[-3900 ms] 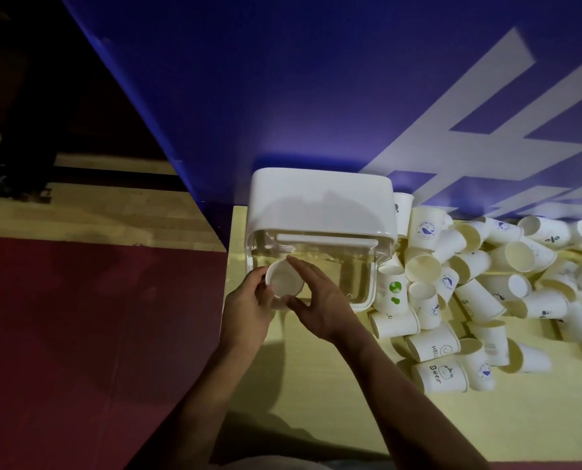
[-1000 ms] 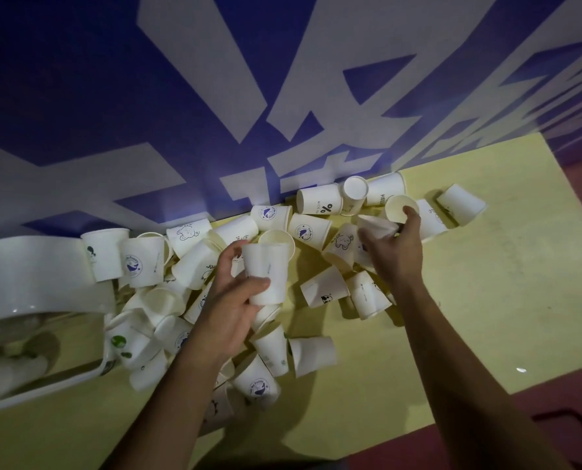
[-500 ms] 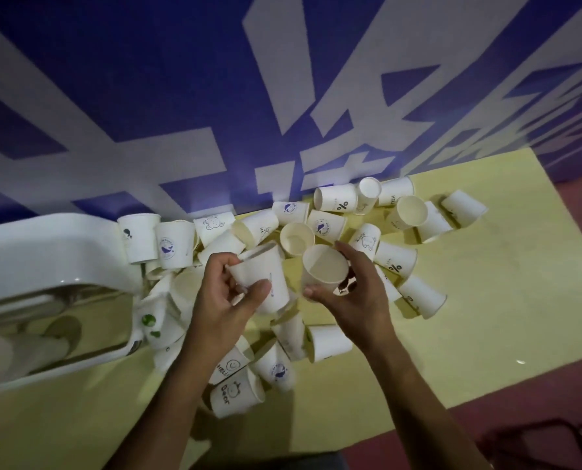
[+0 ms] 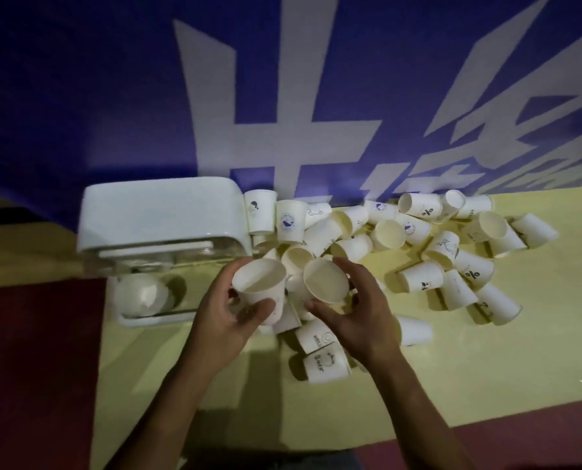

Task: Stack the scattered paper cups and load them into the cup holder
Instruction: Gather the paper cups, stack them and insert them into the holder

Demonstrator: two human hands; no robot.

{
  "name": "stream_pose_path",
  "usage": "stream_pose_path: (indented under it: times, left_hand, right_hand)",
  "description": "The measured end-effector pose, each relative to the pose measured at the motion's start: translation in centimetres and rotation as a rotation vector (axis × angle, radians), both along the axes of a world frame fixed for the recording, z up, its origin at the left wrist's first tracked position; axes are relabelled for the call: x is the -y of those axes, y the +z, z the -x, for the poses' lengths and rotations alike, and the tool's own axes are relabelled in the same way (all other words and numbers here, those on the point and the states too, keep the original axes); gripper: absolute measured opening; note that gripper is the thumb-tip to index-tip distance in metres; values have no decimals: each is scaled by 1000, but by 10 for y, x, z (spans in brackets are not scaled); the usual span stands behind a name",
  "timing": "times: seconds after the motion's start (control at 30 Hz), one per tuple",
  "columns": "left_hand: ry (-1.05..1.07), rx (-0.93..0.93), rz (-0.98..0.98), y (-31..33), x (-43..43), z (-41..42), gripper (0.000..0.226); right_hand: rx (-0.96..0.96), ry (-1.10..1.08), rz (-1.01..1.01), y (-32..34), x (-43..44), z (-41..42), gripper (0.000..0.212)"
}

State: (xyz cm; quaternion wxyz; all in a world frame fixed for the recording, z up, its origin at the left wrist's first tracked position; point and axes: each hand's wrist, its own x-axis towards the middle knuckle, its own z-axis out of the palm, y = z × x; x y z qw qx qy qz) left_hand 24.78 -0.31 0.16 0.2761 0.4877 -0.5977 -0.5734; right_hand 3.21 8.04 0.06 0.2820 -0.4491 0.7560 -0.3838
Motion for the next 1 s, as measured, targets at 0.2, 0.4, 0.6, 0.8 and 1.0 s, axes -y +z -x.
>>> stream_pose_path:
  times: [0.2, 0.4, 0.6, 0.8, 1.0]
  left_hand:
    - [63, 132, 144, 0, 12, -97, 69]
    - [217, 198, 216, -8, 24, -160, 70]
    - [288, 267, 357, -18, 35, -180, 78]
    - [251, 348, 320, -44, 45, -186, 68]
    - [130, 469, 173, -61, 54, -186, 80]
  right_hand:
    - [36, 89, 21, -4, 29, -98, 74]
    - [30, 176, 40, -9, 48, -160, 68]
    - [2, 163, 28, -10, 59, -181, 67]
    - [-4, 122, 19, -8, 60, -188, 67]
    - [-36, 107, 15, -7, 61, -197, 69]
